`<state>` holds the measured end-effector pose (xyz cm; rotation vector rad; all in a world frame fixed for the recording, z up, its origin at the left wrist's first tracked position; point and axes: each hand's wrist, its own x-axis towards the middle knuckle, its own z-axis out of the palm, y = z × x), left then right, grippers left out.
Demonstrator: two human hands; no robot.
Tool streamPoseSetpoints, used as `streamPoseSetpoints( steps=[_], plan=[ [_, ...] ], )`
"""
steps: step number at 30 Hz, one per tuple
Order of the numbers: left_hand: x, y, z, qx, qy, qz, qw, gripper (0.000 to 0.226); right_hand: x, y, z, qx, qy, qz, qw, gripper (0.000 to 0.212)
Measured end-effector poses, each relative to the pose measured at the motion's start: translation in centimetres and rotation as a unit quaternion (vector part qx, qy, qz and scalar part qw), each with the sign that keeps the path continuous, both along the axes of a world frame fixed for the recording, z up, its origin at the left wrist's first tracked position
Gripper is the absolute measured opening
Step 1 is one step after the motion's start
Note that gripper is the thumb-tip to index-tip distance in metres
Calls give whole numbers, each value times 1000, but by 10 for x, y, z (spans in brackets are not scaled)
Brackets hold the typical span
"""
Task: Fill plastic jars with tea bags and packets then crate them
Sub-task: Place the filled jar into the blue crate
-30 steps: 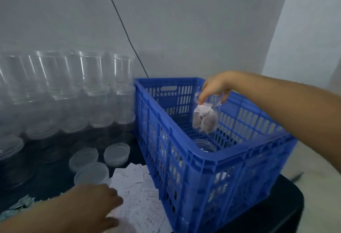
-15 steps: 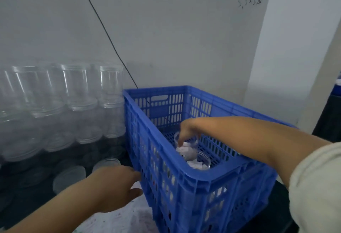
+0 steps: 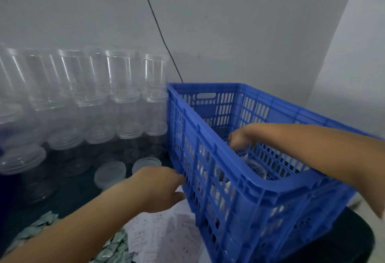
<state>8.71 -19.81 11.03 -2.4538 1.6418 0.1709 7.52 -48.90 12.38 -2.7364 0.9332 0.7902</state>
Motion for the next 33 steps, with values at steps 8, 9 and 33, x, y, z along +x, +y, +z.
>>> streamPoseSetpoints(
  steps=[8,9,33],
  plan=[
    [-8,21,3,-2,-27,11,1000,47,-7,27,75,-90,-179,67,977,86],
    [-9,26,3,-5,-31,12,999,47,-9,33,87,-98,-205,80,971,84],
    [39,229,-31,-222,64,273,934,24,148,385,116,95,-526,301,789,77]
  ],
)
